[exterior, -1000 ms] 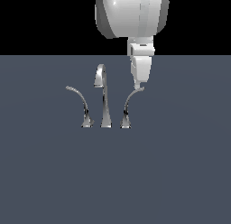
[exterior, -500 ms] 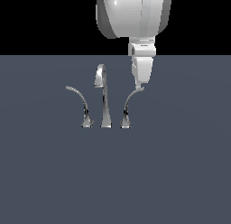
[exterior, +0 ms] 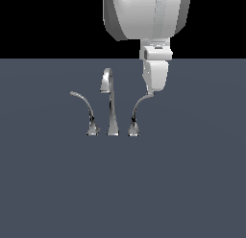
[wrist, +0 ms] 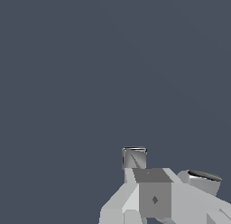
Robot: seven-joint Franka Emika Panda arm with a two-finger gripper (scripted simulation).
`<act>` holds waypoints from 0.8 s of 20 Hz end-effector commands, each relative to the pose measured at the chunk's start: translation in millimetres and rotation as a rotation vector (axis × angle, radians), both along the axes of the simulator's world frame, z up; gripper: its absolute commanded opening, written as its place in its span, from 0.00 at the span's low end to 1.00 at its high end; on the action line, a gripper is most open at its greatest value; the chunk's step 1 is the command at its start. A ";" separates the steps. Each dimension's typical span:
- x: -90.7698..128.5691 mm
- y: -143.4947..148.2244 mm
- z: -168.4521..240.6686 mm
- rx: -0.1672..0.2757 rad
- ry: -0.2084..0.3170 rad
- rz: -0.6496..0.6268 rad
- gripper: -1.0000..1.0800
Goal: Turn on the faucet by rotating a designated handle.
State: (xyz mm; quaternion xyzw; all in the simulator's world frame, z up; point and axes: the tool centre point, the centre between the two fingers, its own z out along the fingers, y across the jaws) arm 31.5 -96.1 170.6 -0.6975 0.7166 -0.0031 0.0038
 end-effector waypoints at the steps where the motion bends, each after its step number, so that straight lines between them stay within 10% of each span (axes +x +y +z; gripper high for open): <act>1: -13.2 -8.1 -0.1 -0.001 0.010 -0.008 0.00; 16: -46.7 8.7 -0.2 0.000 0.007 -0.006 0.00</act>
